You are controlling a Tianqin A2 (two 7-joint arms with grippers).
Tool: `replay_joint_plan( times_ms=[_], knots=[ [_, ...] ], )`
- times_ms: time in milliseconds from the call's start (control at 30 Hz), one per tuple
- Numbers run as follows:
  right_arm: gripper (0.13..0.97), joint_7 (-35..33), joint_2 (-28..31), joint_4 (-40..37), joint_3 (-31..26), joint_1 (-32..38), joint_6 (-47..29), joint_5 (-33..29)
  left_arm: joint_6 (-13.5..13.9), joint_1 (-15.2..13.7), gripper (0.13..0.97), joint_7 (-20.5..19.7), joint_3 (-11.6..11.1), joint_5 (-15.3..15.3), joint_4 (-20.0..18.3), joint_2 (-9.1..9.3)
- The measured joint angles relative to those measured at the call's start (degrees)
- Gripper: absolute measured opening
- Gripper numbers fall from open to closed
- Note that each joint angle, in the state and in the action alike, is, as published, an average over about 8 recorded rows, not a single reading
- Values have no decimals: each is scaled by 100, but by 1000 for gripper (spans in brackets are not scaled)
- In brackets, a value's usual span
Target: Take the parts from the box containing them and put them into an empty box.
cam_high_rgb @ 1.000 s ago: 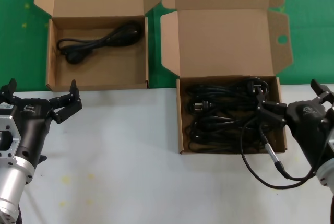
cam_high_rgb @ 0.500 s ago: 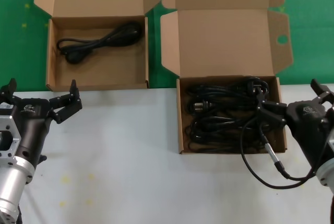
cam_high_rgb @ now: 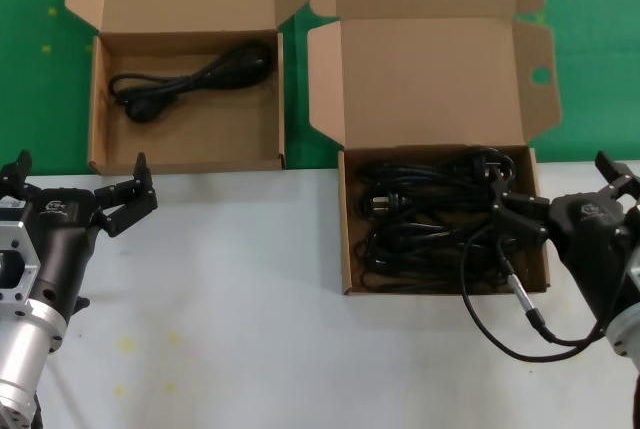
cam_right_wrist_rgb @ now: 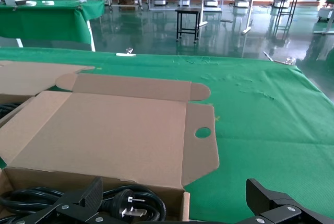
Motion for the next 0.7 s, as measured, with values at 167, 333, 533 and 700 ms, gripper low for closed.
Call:
replay_joint_plan(
  times_ms=[167,333,533,700],
  knots=[
    [966,0,0,0,0,0,0,0,0,0,966,0,0,0,0,0],
    [966,0,0,0,0,0,0,0,0,0,966,0,0,0,0,0],
    [966,0,0,0,0,0,0,0,0,0,966,0,0,0,0,0],
    [966,0,0,0,0,0,0,0,0,0,966,0,0,0,0,0]
  ],
)
